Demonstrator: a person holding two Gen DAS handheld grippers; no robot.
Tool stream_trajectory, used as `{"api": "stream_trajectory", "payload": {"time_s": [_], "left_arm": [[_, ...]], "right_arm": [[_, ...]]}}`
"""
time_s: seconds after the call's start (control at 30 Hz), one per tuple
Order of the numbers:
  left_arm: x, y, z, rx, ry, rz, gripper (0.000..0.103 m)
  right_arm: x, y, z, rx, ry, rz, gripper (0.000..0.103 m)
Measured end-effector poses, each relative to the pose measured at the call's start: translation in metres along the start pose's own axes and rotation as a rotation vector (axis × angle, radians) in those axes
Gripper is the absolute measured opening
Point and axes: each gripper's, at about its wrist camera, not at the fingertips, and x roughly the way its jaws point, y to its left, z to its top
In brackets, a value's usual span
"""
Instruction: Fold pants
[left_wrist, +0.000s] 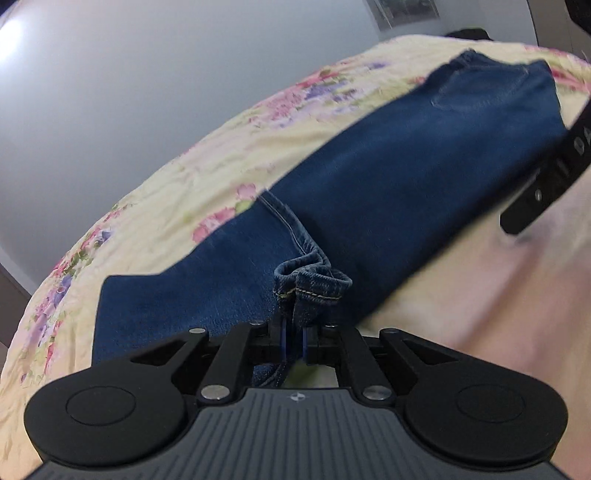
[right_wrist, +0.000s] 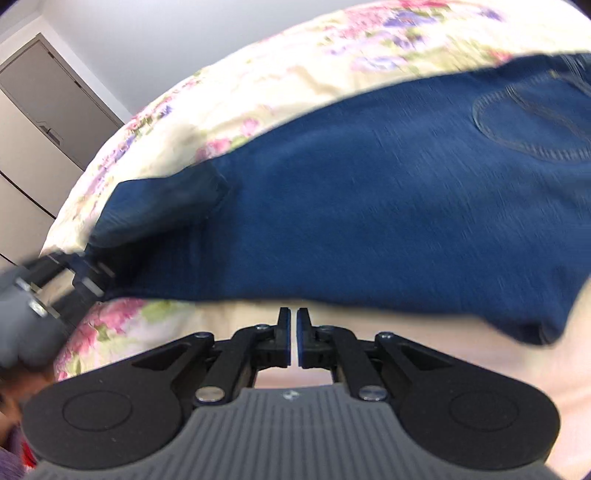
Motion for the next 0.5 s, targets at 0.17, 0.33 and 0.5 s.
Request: {"api": "stream_trajectory", "payload": {"time_s": [0.17,0.33,0.5], "left_arm": [[-0.006,0.018,-0.008,-0.109,0.026,-0.121,0.029],[-0.011,0.031,-0.007,-0.202,0.043,-0.286,0.044],[-0.017,0.041,-0.015,-0.288,0.039,-0.437,0.052]], "right_arm": [[-0.001,0.004,-0.011,-0.009,0.01,0.047,0.0],[0.012,0.03,0.0,-0.01,-0.006,0.113,0.029],[0.019,0.043,0.01,0.066,-0.008,0.178,0.047]]}}
